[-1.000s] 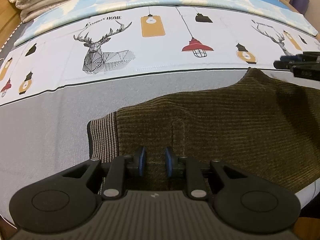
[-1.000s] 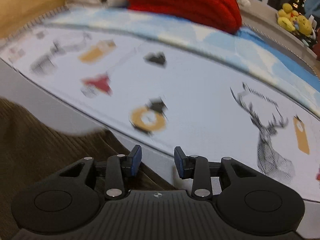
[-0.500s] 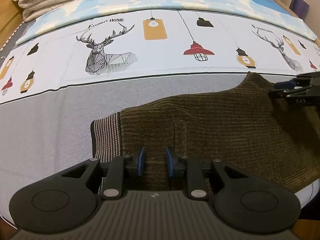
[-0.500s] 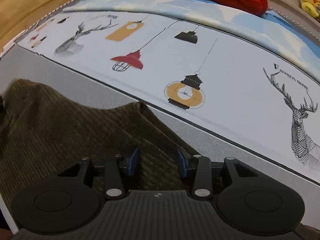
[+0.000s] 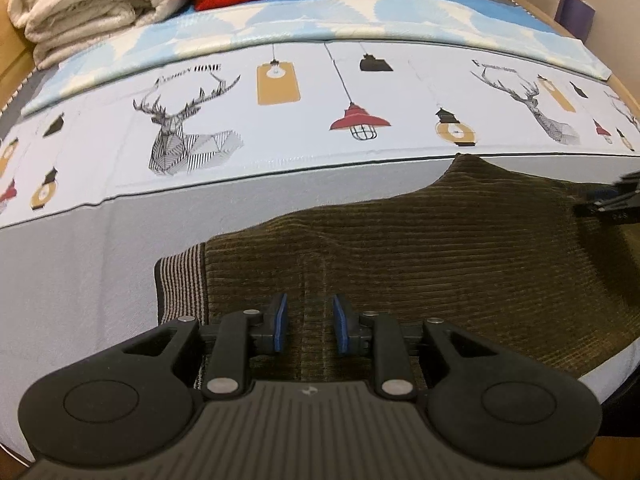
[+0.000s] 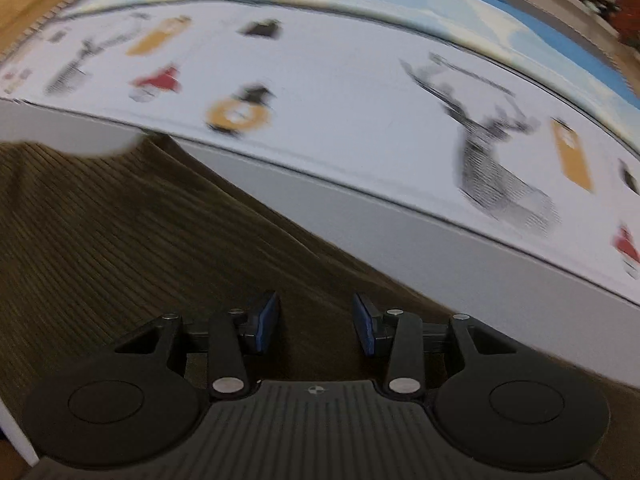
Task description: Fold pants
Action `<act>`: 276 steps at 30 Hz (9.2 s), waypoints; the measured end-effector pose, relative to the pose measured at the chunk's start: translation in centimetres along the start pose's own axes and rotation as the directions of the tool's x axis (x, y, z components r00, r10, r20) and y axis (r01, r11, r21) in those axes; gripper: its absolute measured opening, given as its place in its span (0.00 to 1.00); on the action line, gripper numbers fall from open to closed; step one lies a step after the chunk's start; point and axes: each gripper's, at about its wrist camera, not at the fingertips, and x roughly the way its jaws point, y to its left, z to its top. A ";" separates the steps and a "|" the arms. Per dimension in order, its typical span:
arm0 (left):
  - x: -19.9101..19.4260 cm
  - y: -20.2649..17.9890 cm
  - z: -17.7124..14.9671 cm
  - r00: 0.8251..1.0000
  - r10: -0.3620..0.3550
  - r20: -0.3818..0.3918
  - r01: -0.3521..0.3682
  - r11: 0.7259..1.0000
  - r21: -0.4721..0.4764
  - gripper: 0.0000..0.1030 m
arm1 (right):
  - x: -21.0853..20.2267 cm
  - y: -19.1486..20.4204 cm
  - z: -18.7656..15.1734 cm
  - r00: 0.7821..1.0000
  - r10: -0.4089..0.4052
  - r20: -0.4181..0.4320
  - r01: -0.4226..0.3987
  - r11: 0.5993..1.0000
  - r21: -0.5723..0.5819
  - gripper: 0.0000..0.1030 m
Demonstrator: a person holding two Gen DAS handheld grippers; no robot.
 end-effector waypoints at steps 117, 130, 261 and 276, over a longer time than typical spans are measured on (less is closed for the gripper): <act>0.1 -10.9 -4.2 0.989 -0.150 -0.012 0.151 0.986 0.067 0.23 | -8.5 13.3 -12.8 0.890 0.424 0.168 -0.380 0.893 -0.242 0.27; 0.3 -11.0 -4.4 0.989 -0.148 -0.019 0.149 0.985 0.086 0.23 | -6.5 17.1 -14.6 0.966 0.144 0.215 -0.013 0.857 -0.515 0.57; -0.1 8.8 -8.0 0.999 0.015 0.038 0.015 0.725 -0.689 0.27 | -8.3 10.0 -7.0 0.988 0.111 0.107 -0.108 0.994 -0.033 0.48; -10.2 -14.0 1.0 0.880 -0.235 0.411 0.287 0.955 -0.068 0.21 | -12.2 0.7 -9.5 0.945 -0.149 0.292 0.051 0.946 0.319 0.48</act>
